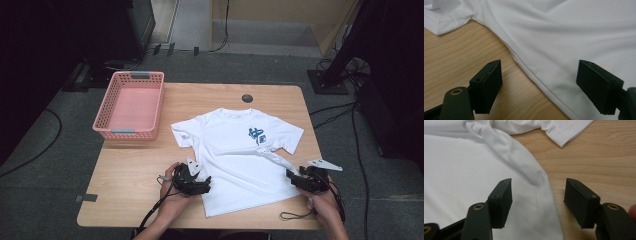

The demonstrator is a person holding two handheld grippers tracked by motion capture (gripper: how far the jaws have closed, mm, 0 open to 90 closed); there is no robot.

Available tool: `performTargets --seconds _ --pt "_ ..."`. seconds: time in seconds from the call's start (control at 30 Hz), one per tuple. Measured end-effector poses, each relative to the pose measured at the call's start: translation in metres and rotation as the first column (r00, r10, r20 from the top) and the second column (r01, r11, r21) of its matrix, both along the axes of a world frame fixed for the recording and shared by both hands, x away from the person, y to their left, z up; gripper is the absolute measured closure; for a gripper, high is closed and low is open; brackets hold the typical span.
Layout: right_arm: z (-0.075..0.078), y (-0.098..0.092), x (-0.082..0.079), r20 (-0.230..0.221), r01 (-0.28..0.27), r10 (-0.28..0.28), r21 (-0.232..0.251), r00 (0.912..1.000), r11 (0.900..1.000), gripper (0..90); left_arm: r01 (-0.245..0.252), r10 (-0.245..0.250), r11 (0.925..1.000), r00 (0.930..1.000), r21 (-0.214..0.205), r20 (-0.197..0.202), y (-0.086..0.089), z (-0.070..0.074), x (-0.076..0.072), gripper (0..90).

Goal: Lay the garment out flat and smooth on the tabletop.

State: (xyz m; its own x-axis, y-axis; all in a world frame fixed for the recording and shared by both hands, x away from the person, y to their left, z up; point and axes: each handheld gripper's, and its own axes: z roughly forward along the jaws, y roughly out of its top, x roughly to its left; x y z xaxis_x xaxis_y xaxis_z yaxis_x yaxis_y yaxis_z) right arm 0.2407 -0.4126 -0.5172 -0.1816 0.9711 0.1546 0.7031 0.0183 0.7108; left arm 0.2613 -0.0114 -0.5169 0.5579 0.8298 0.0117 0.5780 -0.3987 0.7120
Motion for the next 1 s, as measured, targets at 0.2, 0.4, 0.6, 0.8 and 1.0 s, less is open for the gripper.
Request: performTargets --seconds 0.2,0.4,0.6,0.8,1.0 --pt "-0.003 0.017 -0.019 0.023 -0.054 0.056 -0.108 0.9982 0.9928 35.9 0.022 -0.022 0.9998 0.9997 0.001 0.007 0.013 0.0 -0.001 21.0" --pt "-0.003 0.033 -0.04 0.022 -0.126 0.129 -0.12 0.9914 0.9848 34.8 0.032 -0.032 0.9994 0.9995 -0.012 -0.006 0.032 -0.001 0.004 20.9" --pt "-0.001 0.046 -0.054 0.003 -0.217 0.219 -0.111 0.9758 0.9698 33.2 0.043 -0.043 0.999 0.9989 -0.01 -0.017 0.04 0.0 0.004 21.0" --pt "0.003 0.049 -0.051 -0.017 -0.232 0.232 -0.08 0.9726 0.9693 33.0 0.065 -0.064 0.9979 0.9975 0.001 -0.029 0.047 0.002 0.005 20.9" --pt "0.004 0.059 -0.055 -0.02 -0.281 0.28 -0.077 0.9598 0.9568 32.6 0.066 -0.066 0.9978 0.9973 0.001 -0.031 0.058 0.002 0.006 20.9"
